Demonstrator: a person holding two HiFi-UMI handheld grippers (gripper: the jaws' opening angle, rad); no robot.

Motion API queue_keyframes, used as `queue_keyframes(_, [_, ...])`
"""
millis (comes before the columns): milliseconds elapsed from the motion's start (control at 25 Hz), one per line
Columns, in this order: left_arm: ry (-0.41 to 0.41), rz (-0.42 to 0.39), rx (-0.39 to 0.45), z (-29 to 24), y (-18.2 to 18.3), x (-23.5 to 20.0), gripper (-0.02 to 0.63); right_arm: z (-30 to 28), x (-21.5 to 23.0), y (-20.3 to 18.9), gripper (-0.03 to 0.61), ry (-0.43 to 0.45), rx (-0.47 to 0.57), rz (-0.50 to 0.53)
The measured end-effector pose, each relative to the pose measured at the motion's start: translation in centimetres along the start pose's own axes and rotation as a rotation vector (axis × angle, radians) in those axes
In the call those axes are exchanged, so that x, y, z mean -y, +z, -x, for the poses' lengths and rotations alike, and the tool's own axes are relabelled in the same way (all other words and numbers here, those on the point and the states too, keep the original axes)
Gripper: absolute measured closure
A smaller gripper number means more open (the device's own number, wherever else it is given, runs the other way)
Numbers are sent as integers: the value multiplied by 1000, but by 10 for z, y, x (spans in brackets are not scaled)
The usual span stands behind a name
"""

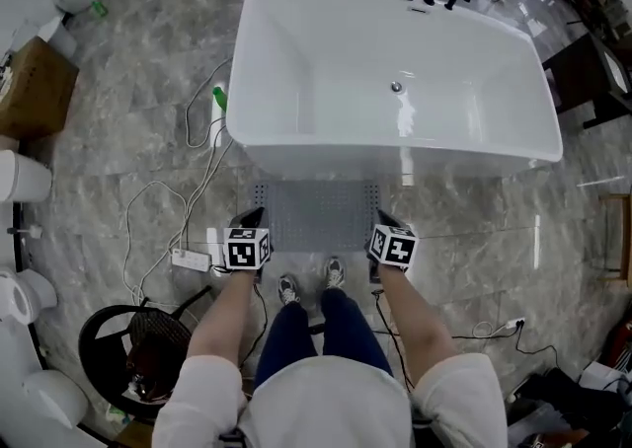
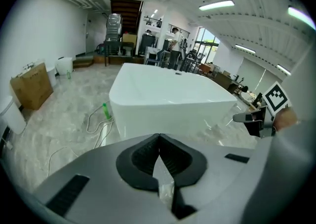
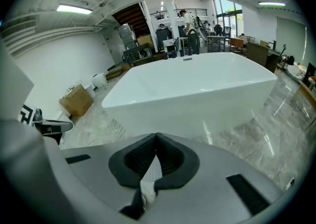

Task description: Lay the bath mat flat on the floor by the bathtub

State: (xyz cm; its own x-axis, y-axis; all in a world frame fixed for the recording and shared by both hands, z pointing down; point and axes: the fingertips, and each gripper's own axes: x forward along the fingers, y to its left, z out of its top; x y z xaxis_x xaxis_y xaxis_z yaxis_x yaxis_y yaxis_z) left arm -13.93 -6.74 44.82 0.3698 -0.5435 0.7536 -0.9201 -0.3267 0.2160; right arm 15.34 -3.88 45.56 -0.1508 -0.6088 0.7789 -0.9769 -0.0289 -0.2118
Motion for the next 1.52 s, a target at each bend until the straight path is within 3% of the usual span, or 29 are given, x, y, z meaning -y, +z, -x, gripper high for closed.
queue_keyframes(240, [-21,-3,91,53,25,28,581,51,-17,25,548,37,74,18])
queue_keyframes(520, [-45,53,186,101,63,47,581,110,-53,77,548,129,198,84])
queue_keyframes(840, [-70,10,337,151,116,62,581,158,-85,115,548,203,291,110])
queue_keyframes(1120, [-113,-17,448,189,146,82,581,215,-112,150,548,240,465,185])
queue_keyframes(1520, [-142,-144,585,247,176,112,580,282,-120,164,548,246,620,244])
